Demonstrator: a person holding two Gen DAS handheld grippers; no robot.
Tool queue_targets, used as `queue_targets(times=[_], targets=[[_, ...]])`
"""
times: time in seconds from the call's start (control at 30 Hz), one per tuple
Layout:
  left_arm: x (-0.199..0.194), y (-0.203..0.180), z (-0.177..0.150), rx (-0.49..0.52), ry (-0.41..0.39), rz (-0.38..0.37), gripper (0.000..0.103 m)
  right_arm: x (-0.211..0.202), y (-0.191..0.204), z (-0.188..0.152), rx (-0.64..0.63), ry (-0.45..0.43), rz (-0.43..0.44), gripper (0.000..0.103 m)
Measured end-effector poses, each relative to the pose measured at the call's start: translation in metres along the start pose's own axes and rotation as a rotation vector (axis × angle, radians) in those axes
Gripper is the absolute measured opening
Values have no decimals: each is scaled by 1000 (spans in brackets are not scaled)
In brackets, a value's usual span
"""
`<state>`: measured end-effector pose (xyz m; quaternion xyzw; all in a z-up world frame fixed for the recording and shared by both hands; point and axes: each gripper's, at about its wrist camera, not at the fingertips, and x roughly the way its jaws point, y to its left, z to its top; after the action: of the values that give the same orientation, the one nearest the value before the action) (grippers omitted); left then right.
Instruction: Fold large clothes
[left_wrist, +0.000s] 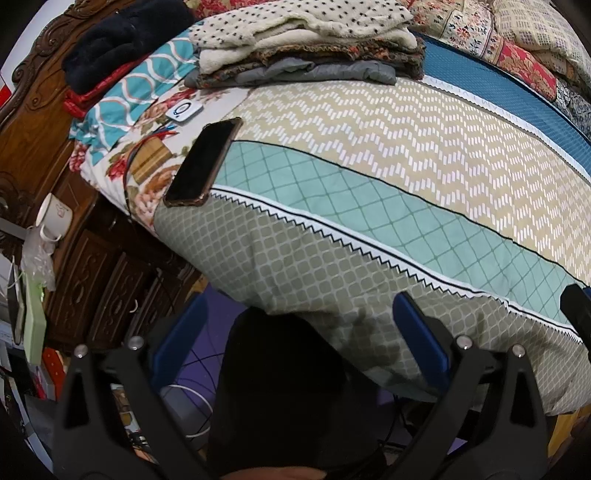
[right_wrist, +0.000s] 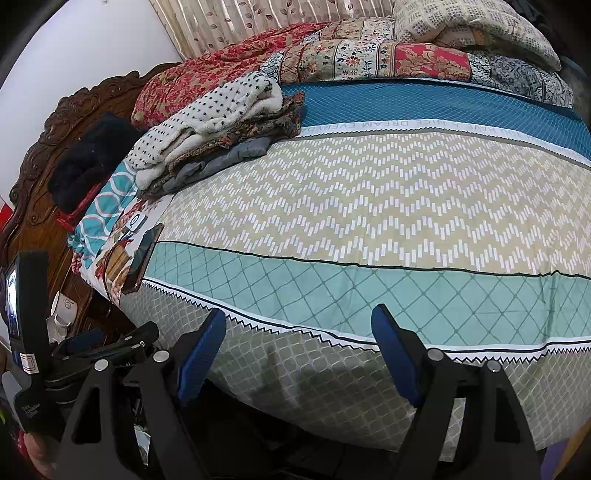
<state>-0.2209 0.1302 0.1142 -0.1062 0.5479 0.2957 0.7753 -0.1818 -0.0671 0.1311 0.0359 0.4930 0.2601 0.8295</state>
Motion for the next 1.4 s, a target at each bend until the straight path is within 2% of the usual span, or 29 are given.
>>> queue_targets(times=[1.4], targets=[[3,-2,-3,4,9,-5,97,0,1,-1,-2,4,0,12]])
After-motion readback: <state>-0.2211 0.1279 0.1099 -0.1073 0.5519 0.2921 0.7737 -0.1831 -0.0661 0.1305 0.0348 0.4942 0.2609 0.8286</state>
